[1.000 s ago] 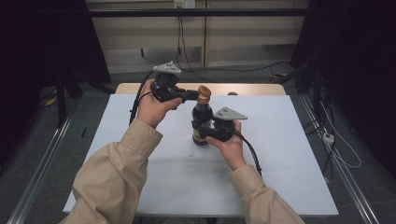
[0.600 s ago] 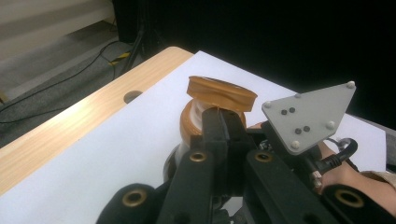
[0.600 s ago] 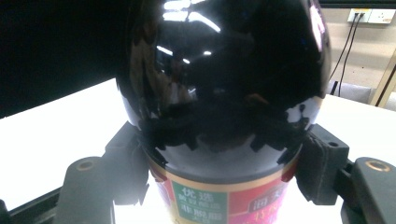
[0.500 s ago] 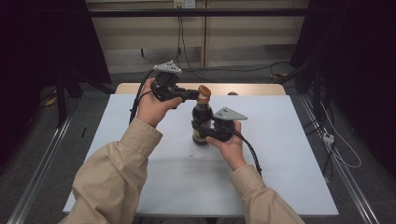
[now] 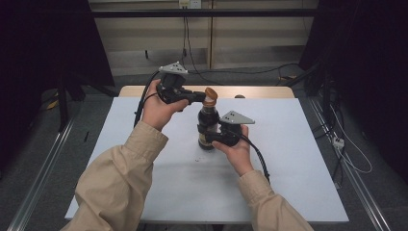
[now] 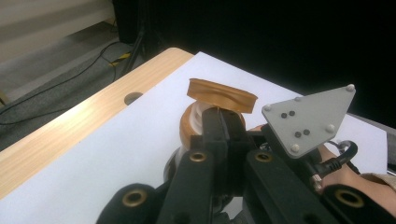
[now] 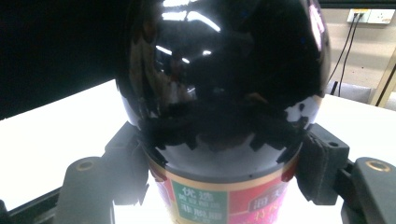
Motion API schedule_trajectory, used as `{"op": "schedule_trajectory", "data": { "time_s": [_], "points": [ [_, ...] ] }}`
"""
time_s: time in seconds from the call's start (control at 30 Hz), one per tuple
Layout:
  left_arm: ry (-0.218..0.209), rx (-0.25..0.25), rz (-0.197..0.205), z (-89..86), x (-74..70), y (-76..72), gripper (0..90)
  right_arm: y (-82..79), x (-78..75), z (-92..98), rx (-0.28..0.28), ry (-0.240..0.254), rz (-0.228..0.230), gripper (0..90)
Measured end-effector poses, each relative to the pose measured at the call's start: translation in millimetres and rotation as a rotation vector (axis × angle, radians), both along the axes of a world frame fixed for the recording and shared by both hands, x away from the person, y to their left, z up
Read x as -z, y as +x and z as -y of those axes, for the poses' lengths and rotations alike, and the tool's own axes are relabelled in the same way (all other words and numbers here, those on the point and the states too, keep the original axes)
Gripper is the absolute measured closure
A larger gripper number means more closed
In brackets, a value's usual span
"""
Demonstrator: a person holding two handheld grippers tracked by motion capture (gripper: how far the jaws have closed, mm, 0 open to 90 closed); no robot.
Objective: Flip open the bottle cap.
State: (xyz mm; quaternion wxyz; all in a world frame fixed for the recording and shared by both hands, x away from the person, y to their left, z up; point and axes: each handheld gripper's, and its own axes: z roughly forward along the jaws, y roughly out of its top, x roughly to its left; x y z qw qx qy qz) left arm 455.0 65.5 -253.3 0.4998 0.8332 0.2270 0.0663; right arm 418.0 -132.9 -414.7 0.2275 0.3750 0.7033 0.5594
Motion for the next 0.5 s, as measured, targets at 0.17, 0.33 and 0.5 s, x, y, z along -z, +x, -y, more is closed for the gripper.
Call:
{"op": "schedule_trajectory", "data": {
  "time_s": [0.17,0.33,0.5],
  "points": [
    [-0.001,0.000,0.005,1.5,-1.4,-0.4,90.0,0.2,0.0,0.3,-0.003,0.001,-0.001,30.0],
    [-0.005,0.000,-0.003,0.8,-1.6,0.7,90.0,0.3,0.0,0.1,-0.003,0.002,-0.001,30.0],
    [-0.008,-0.004,0.000,2.3,-2.7,0.3,90.0,0.6,-0.1,0.5,-0.005,0.000,-0.002,29.9]
  ]
}}
